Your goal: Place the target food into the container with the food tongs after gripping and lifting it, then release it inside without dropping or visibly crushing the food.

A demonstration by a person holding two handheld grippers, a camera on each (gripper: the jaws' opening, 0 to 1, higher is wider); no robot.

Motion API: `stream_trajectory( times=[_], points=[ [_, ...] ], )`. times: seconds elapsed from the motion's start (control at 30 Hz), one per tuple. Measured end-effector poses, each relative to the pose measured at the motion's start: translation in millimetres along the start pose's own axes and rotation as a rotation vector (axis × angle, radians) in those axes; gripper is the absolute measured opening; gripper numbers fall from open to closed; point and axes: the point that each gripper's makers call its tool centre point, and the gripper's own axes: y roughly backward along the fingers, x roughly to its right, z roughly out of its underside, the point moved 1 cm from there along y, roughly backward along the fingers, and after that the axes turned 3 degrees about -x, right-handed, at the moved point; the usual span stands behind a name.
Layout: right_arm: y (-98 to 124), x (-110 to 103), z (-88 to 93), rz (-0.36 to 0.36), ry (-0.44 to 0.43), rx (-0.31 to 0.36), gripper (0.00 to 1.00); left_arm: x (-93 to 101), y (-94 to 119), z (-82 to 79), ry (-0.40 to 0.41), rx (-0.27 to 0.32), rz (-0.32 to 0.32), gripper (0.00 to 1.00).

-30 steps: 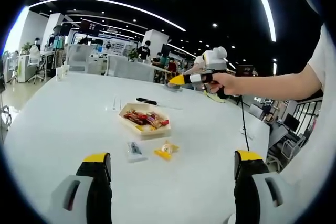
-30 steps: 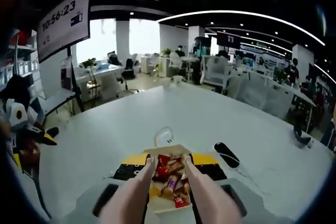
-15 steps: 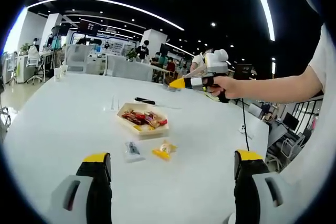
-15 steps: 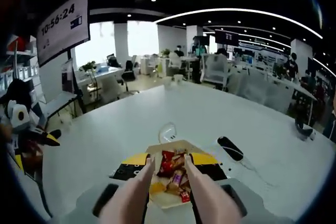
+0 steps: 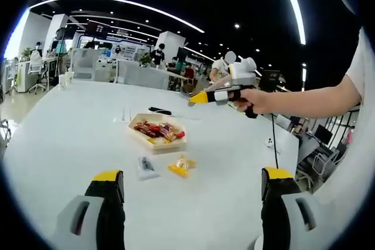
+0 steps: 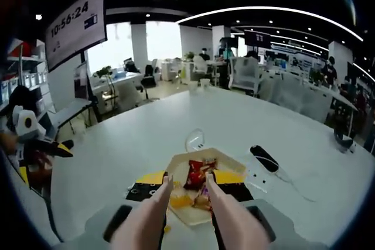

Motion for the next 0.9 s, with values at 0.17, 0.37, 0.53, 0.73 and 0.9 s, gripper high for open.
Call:
stream_trajectory(
  times=[0.17, 0.37, 0.53, 0.73, 0.9],
  points=[
    [1, -7, 7.4, -0.001, -0.011, -0.009, 0.29, -0.8, 0, -1.5, 0.008, 0.006, 0.002, 0.98],
    [0, -5, 15.2, -0.004, -0.018, -0.018, 0.29, -2.2, -1, -2.9, 0.014, 0.011, 0.005, 0.98],
    [1, -10, 22.3, -0.01, -0.024, -0.025, 0.29, -4.4, 0, 0.0, 0.014, 0.005, 0.0, 0.98],
    [0, -18, 33.1, -0.021, -0.026, -0.045, 0.29, -5.0, 0, 2.0, 0.022, 0.004, -0.003, 0.98],
    [1, -25, 41.0, -0.036, -0.015, -0.064, 0.29, -1.5, -2, 1.2, 0.006, 0.0, 0.003, 0.98]
  ],
)
